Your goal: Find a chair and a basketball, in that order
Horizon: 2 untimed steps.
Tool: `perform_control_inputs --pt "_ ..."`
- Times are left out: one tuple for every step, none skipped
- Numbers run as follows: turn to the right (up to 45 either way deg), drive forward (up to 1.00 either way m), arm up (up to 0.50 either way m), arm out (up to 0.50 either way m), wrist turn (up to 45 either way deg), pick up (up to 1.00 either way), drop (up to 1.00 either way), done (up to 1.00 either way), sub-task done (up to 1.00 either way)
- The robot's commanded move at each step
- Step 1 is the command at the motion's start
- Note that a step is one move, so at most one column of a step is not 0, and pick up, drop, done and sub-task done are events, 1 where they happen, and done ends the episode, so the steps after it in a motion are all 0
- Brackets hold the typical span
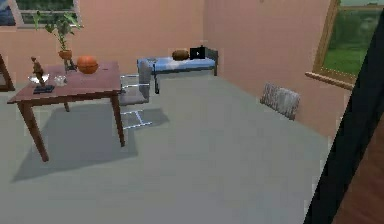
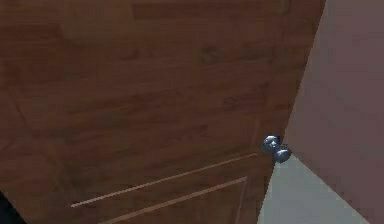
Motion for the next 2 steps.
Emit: perform_control_inputs --pt "-24.0 0.0 0.0 0.0 0.0 0.0 0.0 0.0 0.0" --pt "0.0 1.0 0.0 0.0 0.0 0.0 0.0 0.0 0.0"
